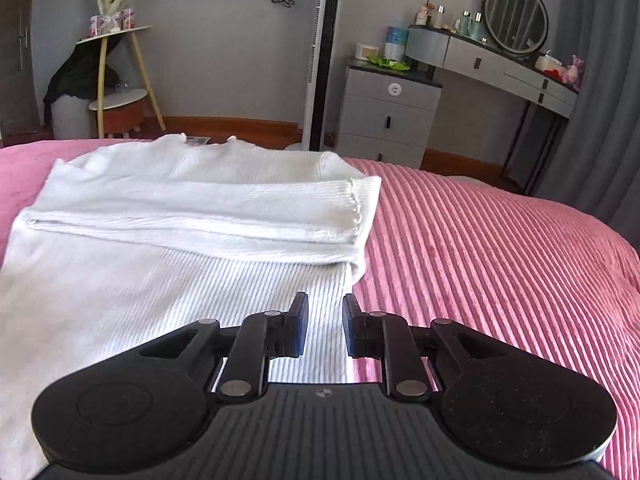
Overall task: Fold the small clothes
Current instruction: 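Move both tools to the ruffled hem of the folded dress, then grasp the hem with both grippers and lift it toward the collar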
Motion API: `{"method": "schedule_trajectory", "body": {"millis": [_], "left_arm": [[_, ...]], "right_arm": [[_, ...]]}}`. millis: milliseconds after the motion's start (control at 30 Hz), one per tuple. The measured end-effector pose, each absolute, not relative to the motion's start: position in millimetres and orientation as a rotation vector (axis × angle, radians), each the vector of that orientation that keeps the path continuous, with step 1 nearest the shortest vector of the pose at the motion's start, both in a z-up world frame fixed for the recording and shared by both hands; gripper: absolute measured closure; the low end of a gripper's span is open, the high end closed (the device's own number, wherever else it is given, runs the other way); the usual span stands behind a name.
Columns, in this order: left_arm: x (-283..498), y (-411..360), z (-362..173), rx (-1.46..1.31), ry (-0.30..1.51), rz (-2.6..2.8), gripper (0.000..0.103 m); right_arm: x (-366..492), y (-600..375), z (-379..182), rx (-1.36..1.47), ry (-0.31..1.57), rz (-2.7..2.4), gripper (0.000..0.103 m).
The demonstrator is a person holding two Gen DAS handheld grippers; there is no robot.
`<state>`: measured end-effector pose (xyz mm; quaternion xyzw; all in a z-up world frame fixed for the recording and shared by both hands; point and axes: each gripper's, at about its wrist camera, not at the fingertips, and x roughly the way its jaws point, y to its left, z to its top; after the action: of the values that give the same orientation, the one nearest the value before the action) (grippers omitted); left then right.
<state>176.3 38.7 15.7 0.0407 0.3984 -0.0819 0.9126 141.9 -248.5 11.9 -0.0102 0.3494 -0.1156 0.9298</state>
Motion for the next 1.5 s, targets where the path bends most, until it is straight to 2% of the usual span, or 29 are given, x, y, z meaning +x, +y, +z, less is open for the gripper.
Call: {"method": "schedule_trajectory", "body": {"millis": [100,233,400,633,767,800,867,933,1033,1067,1167,1233,1333,1367,1500], "left_arm": [[163.7,45.0,6.1,0.053,0.865,-0.149,0.002],[150.6,59.6,-12.3,-0.008,0.923,-0.084,0.002],[139.6,73.0,-34.3,-0.072,0.997,-0.063,0.002],[127.3,90.7,-33.1,-0.200,1.103,-0.149,0.006],[119.0,96.1,-31.0,-0.218,1.132,-0.151,0.025],[117.1,98.0,-30.8,-0.228,1.136,-0.152,0.027],[116.1,105.0,-30.3,-0.268,1.139,-0.138,0.037],[115.3,110.2,-29.1,-0.298,1.142,-0.119,0.046],[114.7,115.8,-28.7,-0.313,1.144,-0.107,0.061],[114.8,116.3,-28.0,-0.316,1.145,-0.117,0.072],[114.1,115.4,-23.3,-0.293,1.147,-0.161,0.085],[115.8,112.2,-22.0,-0.253,1.160,-0.213,0.085],[117.3,109.3,-23.5,-0.218,1.205,-0.301,0.068],[117.4,108.8,-24.3,-0.212,1.222,-0.333,0.065],[118.5,105.5,-26.1,-0.166,1.259,-0.431,0.068]], "right_arm": [[128.3,-250.8,7.8,0.032,0.788,-0.180,0.075],[98.8,-257.6,-9.8,0.057,0.882,-0.152,0.074],[56.0,-270.3,-11.0,0.121,0.912,-0.153,0.066],[15.6,-283.4,-17.2,0.246,1.022,-0.072,0.065],[12.0,-284.4,-24.3,0.271,1.061,-0.043,0.067],[13.0,-285.9,-25.7,0.282,1.069,-0.040,0.073],[15.9,-290.0,-26.6,0.302,1.075,-0.035,0.079],[15.8,-293.2,-25.5,0.321,1.072,-0.033,0.091],[13.9,-297.4,-23.2,0.353,1.058,-0.022,0.094],[13.7,-299.1,-22.3,0.364,1.053,-0.016,0.094],[11.1,-305.6,-22.2,0.420,1.041,-0.011,0.094],[10.8,-307.2,-23.3,0.429,1.049,-0.008,0.093],[12.1,-305.0,-26.7,0.416,1.077,0.008,0.090],[13.0,-304.3,-27.4,0.413,1.086,0.012,0.089],[19.2,-301.0,-27.8,0.382,1.131,0.029,0.088]]}}
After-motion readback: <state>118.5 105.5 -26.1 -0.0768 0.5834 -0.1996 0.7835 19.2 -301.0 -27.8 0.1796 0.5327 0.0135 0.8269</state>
